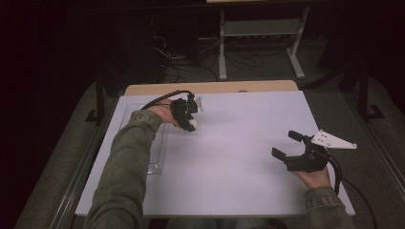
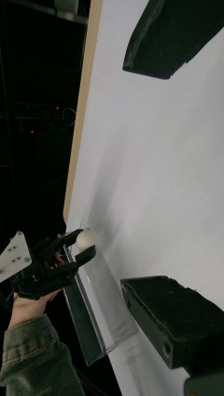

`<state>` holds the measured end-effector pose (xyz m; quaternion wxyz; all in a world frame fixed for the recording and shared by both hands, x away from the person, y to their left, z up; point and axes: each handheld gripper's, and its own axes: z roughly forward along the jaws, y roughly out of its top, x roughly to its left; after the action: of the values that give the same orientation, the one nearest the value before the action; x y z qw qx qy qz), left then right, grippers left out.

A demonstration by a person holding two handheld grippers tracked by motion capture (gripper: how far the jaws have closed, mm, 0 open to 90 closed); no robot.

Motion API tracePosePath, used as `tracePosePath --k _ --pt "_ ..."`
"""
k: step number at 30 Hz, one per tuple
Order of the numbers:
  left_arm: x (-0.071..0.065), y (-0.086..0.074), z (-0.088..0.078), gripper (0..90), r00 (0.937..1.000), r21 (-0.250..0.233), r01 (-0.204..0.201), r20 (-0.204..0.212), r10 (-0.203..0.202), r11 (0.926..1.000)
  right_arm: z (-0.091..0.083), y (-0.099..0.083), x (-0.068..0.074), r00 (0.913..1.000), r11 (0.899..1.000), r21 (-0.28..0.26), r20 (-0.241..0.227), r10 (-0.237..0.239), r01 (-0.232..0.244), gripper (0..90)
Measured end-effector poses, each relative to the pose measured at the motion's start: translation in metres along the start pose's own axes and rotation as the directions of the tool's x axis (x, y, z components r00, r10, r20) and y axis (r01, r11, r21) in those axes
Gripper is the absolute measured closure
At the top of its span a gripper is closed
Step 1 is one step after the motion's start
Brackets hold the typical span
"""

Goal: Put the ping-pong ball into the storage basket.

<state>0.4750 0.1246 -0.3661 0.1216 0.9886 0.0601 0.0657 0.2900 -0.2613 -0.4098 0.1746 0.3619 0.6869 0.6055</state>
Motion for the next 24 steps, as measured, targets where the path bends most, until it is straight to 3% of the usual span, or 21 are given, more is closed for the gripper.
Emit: tracePosePath --k 9,24 --pt "-0.008 0.000 -0.012 50.6 0.9996 0.002 -0.028 -0.005 0.028 0.9996 0.004 -0.001 0.002 0.9999 1.000 0.012 -0.008 -0.009 0.009 0.0" --pt "-0.018 0.002 -0.034 50.7 0.9991 0.007 -0.041 -0.009 0.041 0.9991 0.003 0.000 0.001 0.9999 1.000 0.010 -0.009 -0.012 0.012 0.0"
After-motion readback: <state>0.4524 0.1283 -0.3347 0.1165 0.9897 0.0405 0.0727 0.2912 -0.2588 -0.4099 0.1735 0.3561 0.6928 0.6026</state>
